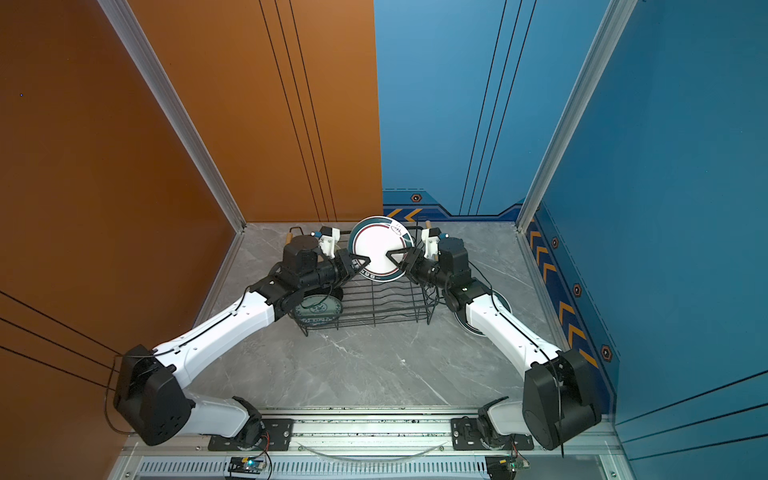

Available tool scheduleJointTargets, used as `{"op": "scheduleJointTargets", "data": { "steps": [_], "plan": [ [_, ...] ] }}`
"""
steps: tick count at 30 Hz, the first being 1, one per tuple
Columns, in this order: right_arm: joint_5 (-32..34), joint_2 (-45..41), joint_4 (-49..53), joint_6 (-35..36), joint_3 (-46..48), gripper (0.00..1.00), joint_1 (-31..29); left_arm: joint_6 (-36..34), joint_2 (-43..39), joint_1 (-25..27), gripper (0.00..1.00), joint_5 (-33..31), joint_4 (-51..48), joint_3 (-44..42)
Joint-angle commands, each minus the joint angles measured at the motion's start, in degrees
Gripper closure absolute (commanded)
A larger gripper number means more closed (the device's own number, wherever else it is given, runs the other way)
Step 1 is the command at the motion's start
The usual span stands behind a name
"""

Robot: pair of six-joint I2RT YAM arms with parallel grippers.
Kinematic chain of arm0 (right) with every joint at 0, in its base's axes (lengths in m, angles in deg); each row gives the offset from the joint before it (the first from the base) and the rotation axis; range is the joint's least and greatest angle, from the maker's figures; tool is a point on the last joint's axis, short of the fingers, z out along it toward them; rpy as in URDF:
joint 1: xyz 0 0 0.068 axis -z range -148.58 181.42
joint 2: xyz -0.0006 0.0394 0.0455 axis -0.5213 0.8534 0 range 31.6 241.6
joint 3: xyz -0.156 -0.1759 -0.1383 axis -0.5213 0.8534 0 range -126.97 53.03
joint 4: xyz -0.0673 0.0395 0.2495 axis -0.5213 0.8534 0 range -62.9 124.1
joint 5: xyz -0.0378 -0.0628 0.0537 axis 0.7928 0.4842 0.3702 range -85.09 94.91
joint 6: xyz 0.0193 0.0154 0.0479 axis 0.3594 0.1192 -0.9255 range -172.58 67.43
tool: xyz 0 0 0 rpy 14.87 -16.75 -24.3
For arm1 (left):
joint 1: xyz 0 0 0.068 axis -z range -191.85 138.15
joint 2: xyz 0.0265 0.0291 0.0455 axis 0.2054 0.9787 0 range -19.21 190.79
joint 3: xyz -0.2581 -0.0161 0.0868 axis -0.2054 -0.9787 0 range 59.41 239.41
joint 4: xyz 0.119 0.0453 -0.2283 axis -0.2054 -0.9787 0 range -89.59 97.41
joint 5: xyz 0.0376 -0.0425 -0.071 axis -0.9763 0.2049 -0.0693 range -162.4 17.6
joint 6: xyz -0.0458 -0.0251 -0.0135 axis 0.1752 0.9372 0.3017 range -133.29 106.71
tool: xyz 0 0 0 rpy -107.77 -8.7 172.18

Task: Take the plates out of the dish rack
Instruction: 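Grasp the green-rimmed plate's rim with the right gripper beside the left gripper, then open the left gripper while the right carries the plate toward the stack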

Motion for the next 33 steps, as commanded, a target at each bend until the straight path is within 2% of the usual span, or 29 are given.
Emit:
{"op": "scheduleJointTargets", "data": {
  "steps": [1, 6, 9, 17, 22, 24, 27, 33],
  "plan": [
    [-2.49, 0.59, -5.84, -1.84, 0.96, 0.55, -0.15, 1.17, 0.84, 0.53, 0.98, 2.49, 5.14, -0.82],
    [-3.06, 0.73, -7.09, -1.93, 1.57, 0.73, 0.01, 2.01, 3.19, 0.65, 0.94, 4.68, 6.85, -0.20],
    [-3.43, 0.75, -7.80, -2.30, 1.93, 0.79, 0.09, 2.61, 4.21, 0.62, 0.92, 5.28, 7.91, -0.41],
    [-3.89, 0.30, -7.39, -1.75, 1.94, 0.93, 1.39, 1.75, 4.11, 0.34, 0.63, 5.59, 9.14, -0.89],
    [-3.28, -0.07, -2.01, 1.95, -0.34, 0.95, 2.50, -0.55, 2.38, -0.34, 0.49, 6.56, 9.57, -1.53],
    [-2.94, -0.12, 0.97, 4.16, -1.80, 0.95, 3.19, -3.08, 1.34, -0.53, 0.44, 6.59, 7.82, -1.33],
    [-2.66, -0.49, 5.70, 7.80, -4.26, 0.96, 5.24, -10.47, -0.69, -0.51, 0.37, 4.90, 2.45, -0.14],
    [-3.99, -3.93, 16.19, 16.11, -8.68, 0.97, 13.29, -26.50, -3.82, -1.21, 0.29, -0.41, -11.30, 5.28]
  ]
}}
